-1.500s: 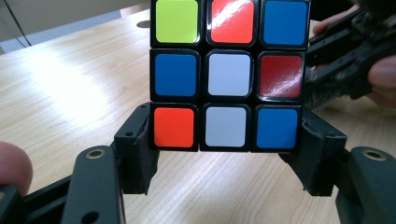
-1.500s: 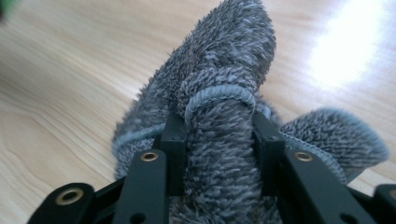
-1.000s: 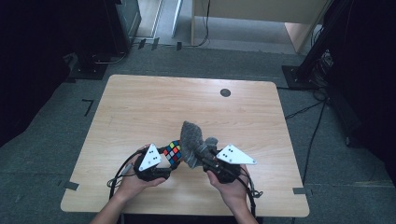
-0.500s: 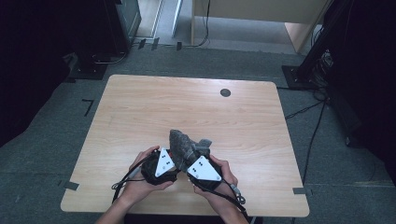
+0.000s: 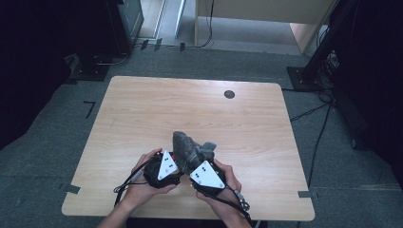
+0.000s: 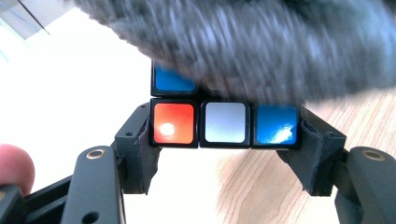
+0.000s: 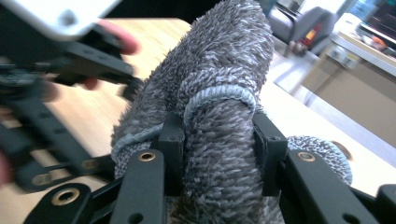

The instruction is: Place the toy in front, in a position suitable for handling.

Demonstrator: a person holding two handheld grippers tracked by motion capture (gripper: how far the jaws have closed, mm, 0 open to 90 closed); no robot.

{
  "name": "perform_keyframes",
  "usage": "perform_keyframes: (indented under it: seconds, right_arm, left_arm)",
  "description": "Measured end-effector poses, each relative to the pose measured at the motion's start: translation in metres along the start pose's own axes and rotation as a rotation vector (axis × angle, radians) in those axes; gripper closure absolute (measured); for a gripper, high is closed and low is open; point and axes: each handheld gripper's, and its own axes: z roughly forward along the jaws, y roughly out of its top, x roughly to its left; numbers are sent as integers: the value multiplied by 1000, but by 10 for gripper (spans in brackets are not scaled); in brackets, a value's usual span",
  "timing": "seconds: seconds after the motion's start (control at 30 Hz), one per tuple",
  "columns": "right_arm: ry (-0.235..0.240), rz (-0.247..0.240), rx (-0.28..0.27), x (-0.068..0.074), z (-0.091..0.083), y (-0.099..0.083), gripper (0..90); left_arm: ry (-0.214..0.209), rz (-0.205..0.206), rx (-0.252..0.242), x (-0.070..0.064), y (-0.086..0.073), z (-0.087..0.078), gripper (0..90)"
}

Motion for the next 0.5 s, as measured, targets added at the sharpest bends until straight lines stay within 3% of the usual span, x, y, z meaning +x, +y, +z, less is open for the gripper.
perform_keyframes:
  seconds: [0.03,0.07,0.1,0.17,0.23,0.27,0.3,0.33,0.4,0.47,0.5]
  right_arm:
    - [0,0,0,0,0,0,638]
    - [3,-59,-3,11,1,0,636]
    - [-23,-97,4,15,2,0,636]
    - [-30,-110,11,15,3,1,637]
    - [-30,-63,15,7,3,0,638]
    - [-50,13,10,-4,1,-1,638]
    - [-56,38,3,-7,0,-2,638]
    - [-51,49,-3,-7,-2,-1,638]
    - [-5,21,-18,-3,-2,-1,638]
    - [-4,3,-16,-1,-1,0,638]
    - [-1,41,-16,-6,-2,1,638]
  left_arm:
    - [0,0,0,0,0,0,344]
    - [4,7,-4,-1,0,-1,343]
    - [11,14,0,-1,0,-1,343]
    - [12,16,4,-1,0,0,344]
    - [14,11,4,-1,0,0,344]
    - [12,13,6,0,-1,0,344]
    - [8,11,1,0,-1,0,344]
    - [5,6,-11,-1,-1,0,343]
    - [-2,16,-34,-1,-1,-3,344]
    - [4,20,-37,-1,-1,-3,343]
    - [-10,13,-53,2,-2,-4,344]
